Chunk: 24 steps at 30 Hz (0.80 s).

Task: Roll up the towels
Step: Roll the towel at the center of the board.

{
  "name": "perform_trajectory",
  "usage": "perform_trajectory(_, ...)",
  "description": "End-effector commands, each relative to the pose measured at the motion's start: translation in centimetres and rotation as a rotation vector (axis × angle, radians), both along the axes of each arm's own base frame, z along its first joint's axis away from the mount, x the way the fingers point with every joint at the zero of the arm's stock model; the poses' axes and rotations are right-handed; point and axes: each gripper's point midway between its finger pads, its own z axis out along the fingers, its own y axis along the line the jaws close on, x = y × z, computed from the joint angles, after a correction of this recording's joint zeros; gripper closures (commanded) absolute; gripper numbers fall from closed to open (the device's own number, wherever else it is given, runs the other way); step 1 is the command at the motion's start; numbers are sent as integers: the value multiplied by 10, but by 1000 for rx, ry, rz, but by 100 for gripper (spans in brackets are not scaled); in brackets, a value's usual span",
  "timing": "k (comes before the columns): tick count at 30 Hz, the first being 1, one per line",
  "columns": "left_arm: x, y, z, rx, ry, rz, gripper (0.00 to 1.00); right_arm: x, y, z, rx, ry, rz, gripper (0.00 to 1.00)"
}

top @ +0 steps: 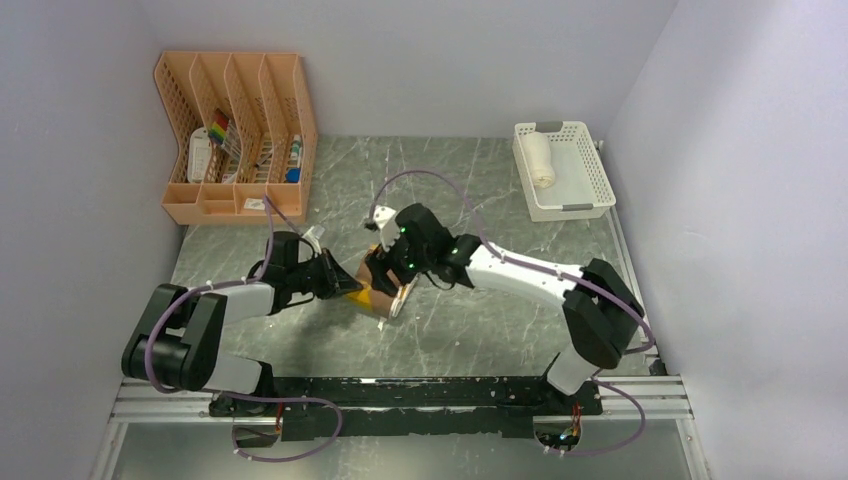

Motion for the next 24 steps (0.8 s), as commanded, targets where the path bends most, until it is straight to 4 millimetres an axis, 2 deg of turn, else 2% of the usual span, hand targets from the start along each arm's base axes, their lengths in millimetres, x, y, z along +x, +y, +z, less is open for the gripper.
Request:
perform_trajectory(1, 11, -1, 3, 29, -38, -17, 85, -6, 2, 3, -108, -205, 38, 29)
perform_trajectory(4, 14, 0, 1, 43, -27, -14, 86, -20, 9, -5, -130, -220, 86, 30)
perform_trajectory(12, 20, 1, -7, 69, 5, -4, 85, -34, 17, -40, -236, -229, 128, 34)
perform_trajectory(19, 26, -1, -13, 78, 29, 1, 85, -35, 23, -50, -258, -240, 128, 39)
perform_trajectory(24, 36, -4, -9, 84, 25, 1, 85, -27, 17, -67, -331, -238, 84, 44)
